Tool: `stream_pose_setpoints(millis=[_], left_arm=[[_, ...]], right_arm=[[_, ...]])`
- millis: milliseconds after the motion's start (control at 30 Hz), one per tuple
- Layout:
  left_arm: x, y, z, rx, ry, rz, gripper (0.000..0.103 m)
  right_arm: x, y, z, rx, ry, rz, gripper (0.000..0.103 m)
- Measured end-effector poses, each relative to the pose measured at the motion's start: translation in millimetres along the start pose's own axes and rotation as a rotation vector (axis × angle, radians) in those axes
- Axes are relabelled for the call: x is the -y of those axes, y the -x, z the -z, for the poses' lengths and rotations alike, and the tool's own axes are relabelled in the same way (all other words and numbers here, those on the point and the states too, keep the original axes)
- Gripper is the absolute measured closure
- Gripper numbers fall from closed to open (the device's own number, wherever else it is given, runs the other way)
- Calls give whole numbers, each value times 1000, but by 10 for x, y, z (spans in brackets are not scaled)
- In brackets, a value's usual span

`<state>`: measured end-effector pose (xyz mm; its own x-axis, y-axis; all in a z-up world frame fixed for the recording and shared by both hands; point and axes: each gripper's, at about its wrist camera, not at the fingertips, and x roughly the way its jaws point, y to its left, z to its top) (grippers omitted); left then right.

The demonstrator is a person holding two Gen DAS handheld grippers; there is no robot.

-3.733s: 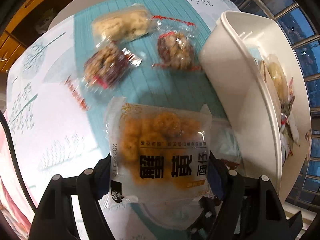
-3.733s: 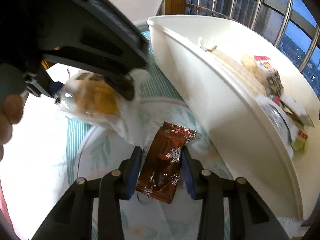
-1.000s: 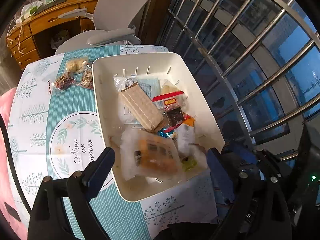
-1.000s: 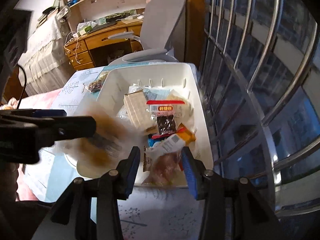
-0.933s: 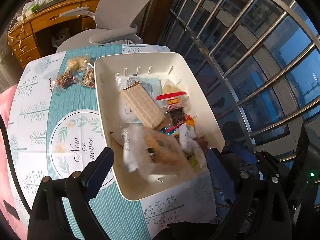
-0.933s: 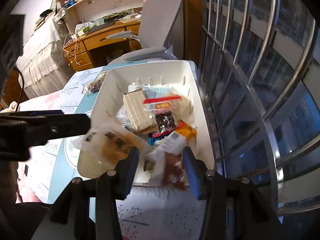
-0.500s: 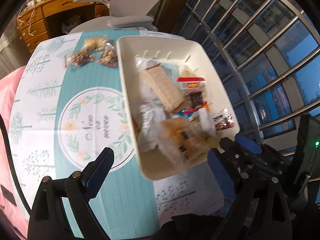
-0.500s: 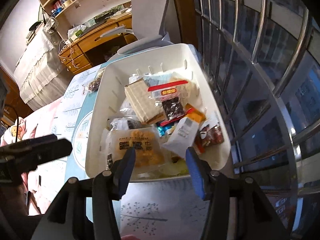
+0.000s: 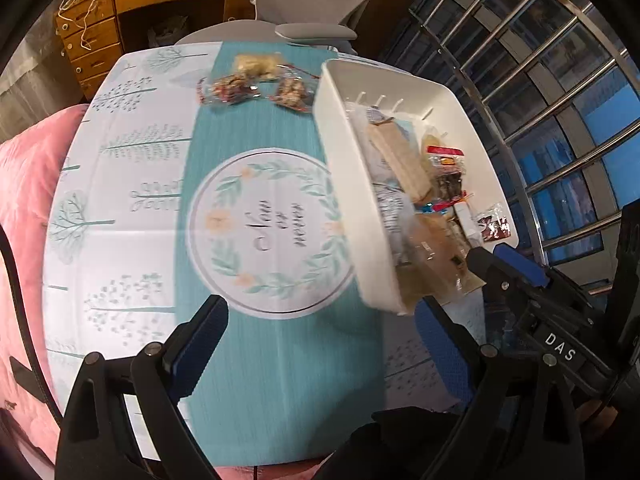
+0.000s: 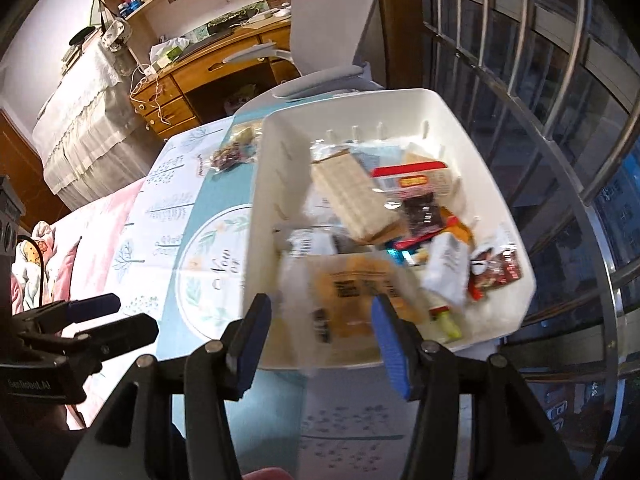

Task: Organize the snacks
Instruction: 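Move both grippers back over the small clear snack bags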

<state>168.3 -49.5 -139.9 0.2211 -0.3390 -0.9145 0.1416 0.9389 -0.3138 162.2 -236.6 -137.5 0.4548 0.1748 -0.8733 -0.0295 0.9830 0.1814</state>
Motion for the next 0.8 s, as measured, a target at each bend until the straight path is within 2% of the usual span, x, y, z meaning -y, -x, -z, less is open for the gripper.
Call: stream_pose_setpoints(millis=[367,667,800], left_arm=[[-884,231,-115,-40,-58,14,9],[-1436,105,-232,-132,-123,-6,9],[-1616,-2,-373,-147,-141,-36,9]], right_arm=[[-868,-164,-33,8,-80,12,50],[-1250,-508,-29,-21,-234,36,50],[-1312,-681,-91,-35,-326,25,50]])
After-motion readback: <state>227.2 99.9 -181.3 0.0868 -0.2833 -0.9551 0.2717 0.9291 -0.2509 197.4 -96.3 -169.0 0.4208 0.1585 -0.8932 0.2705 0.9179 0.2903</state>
